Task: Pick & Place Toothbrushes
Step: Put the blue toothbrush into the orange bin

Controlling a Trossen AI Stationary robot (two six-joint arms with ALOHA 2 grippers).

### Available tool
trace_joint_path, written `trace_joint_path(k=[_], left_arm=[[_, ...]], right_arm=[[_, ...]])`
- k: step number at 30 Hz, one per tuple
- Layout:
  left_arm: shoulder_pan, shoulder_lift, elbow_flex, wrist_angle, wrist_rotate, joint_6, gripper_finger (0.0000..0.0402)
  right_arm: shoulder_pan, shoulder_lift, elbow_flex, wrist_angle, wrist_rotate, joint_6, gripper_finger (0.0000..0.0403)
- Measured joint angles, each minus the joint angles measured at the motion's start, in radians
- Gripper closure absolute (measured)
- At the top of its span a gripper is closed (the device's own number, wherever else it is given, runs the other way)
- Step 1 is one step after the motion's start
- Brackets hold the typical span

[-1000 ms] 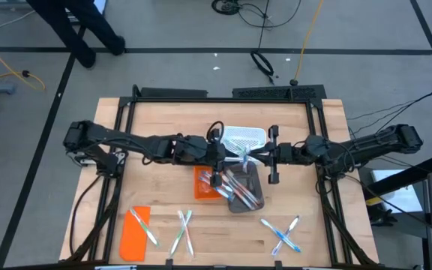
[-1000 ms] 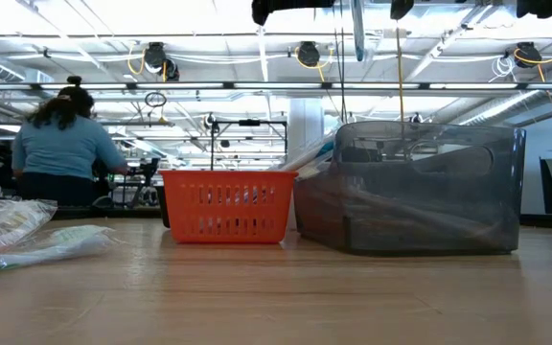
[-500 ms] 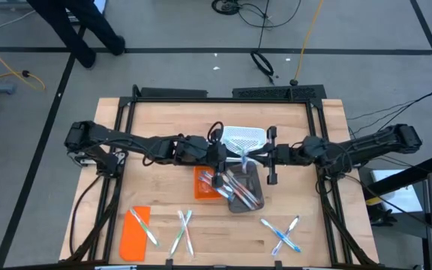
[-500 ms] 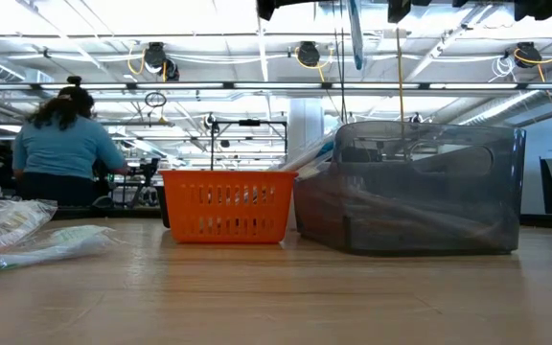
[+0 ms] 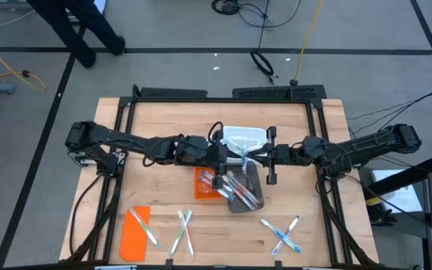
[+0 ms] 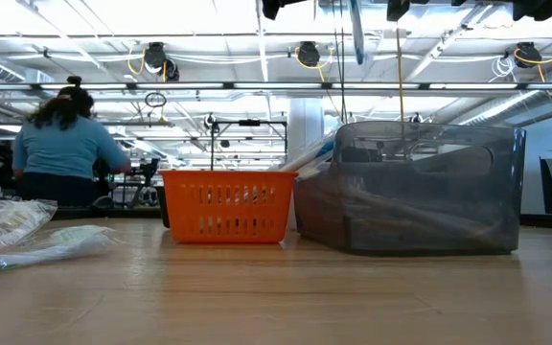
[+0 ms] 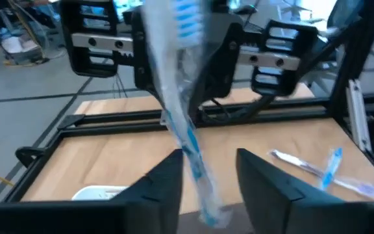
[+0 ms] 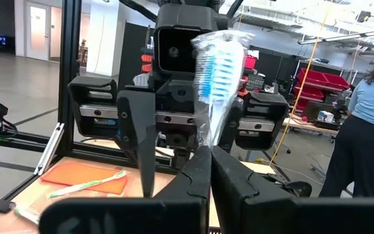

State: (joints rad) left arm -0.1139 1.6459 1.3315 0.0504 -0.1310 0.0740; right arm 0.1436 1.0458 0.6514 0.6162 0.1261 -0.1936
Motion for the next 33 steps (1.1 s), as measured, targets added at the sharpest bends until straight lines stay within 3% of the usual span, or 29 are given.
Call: trace_joint_path(k=[7,13,18,26,33], left_arm=[[0.002,0.018,0.002,0.063,-0.026,-0.015,0.0176],[0.009,0.037,0.001,0.085,-0.026,-0.016,0.0163],[0.013,0.045,0.001,0.071,-0.026,-0.059,0.0218],[0.013,0.044,0.001,0.072,-0.022,-0.041,0.0385],[0.013,0.044,0.001,0.051,-0.025,-0.037,0.0394]], right_arm=[[0.0,0.0,0.0,0.009,-0.014,-0.002,0.0403],[0.005,0.039,0.0,0.061,-0.052,-0.007,0.0403],[0.004,0.053,0.0,0.061,-0.048,-0.01,0.0403],[0.003,0.053,0.0,0.054,-0.043,-0.01,0.0403],[0.004,0.052,0.0,0.033,-0.043,-0.01,0.0403]])
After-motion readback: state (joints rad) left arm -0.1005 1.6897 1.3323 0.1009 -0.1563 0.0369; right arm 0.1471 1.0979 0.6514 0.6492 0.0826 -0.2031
